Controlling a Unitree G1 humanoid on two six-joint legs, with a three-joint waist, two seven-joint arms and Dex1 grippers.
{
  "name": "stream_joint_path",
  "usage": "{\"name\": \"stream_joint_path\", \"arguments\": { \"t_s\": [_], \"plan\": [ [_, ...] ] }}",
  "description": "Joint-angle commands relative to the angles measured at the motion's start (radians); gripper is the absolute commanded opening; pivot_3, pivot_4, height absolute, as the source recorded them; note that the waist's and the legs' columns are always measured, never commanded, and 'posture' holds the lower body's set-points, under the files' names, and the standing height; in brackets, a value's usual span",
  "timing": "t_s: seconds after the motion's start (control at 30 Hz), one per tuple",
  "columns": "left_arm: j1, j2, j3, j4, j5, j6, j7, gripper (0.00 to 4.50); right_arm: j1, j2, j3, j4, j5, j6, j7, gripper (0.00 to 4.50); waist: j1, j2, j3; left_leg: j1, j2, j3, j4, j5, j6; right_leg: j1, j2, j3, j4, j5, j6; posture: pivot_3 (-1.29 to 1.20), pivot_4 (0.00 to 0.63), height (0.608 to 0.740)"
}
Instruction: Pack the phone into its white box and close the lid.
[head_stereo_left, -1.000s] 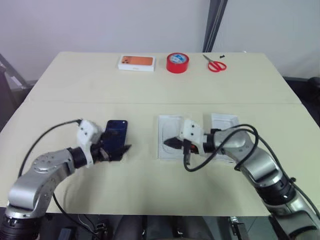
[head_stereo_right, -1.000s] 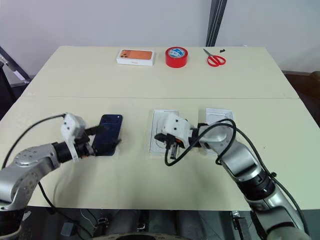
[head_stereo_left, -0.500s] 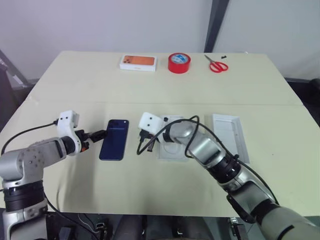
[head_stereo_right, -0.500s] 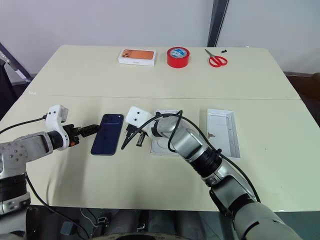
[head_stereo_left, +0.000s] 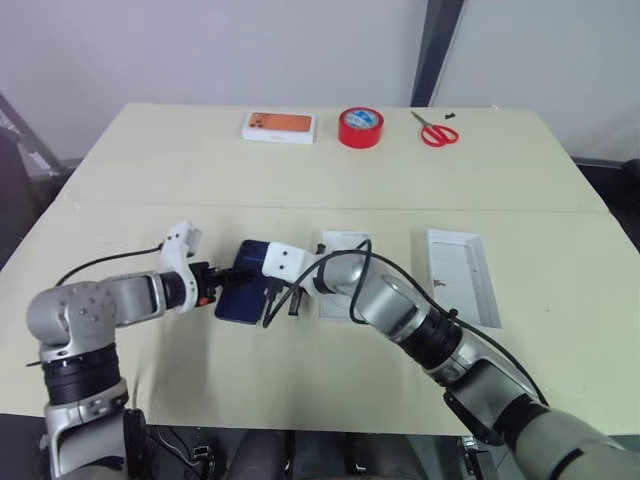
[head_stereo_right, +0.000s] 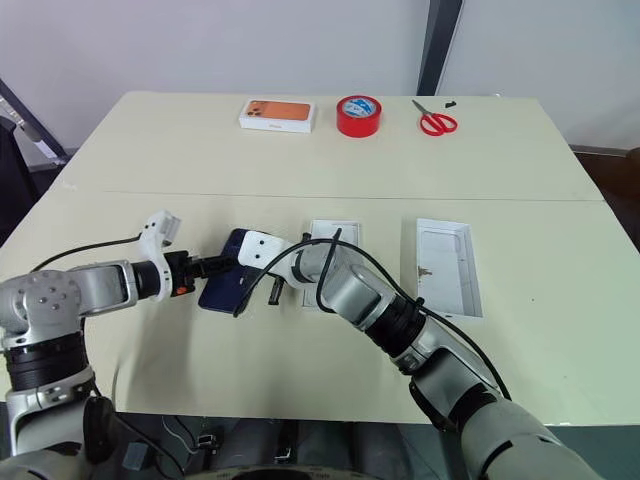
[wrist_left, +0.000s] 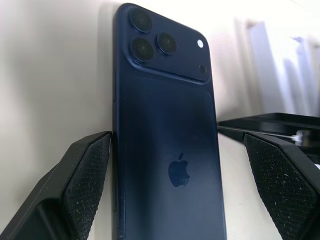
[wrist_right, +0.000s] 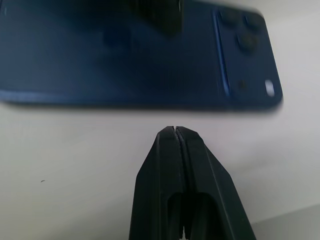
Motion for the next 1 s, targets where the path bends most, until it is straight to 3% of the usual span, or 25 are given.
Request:
{"name": "stream_joint_path", "arguments": {
  "t_s": [0.03,0.3,0.5,0.6,0.7,1.0],
  "plan": [
    [0.028,-0.042,-0.04,0.031,-0.09,0.068,0.017,4.38,-0.011,0.021,0.003,-0.027,-0.01,-0.014,0.011,0.01,0.0,0.0,0.0,0.0,0.0,0.0,0.0,0.0,0.0,0.0,0.0,0.0,0.0,0.0,0.0,0.0,0.15,0.729],
    [0.013,-0.047,0.008,0.07,-0.198,0.068,0.083,4.38,-0.012,0.032,-0.007,-0.015,-0.025,-0.028,0.02,0.01,-0.005,0.0,0.0,0.0,0.0,0.0,0.0,0.0,0.0,0.0,0.0,0.0,0.0,0.0,0.0,0.0,0.15,0.729],
    [-0.005,-0.042,0.055,0.1,-0.203,0.068,0.139,4.38,-0.006,0.026,-0.013,-0.027,-0.028,-0.028,0.024,0.01,-0.007,0.0,0.0,0.0,0.0,0.0,-0.001,0.0,0.0,0.0,0.0,0.0,0.0,0.0,0.0,0.0,0.15,0.729],
    [-0.019,-0.044,0.085,0.118,-0.209,0.068,0.157,3.59,-0.006,0.021,-0.019,-0.035,-0.028,-0.025,0.027,0.0,-0.008,0.0,0.0,0.0,0.0,0.0,-0.001,0.0,-0.001,-0.001,0.0,0.0,0.0,0.0,0.0,0.0,0.15,0.729],
    [-0.033,-0.058,0.122,0.141,-0.24,0.068,0.18,2.15,-0.013,0.008,-0.036,-0.053,-0.028,-0.016,0.03,0.0,-0.008,-0.001,0.0,-0.001,0.0,0.0,-0.001,0.0,-0.001,-0.002,0.0,0.0,0.0,0.0,0.0,0.0,0.15,0.729],
    [-0.015,-0.067,0.182,0.192,-0.363,0.068,0.278,2.15,-0.009,-0.041,-0.077,-0.152,-0.017,0.028,0.056,0.0,-0.009,-0.001,0.0,-0.003,0.0,0.0,-0.001,0.001,-0.002,-0.006,0.0,0.0,0.001,0.0,0.0,0.0,0.15,0.729]
  ]
}}
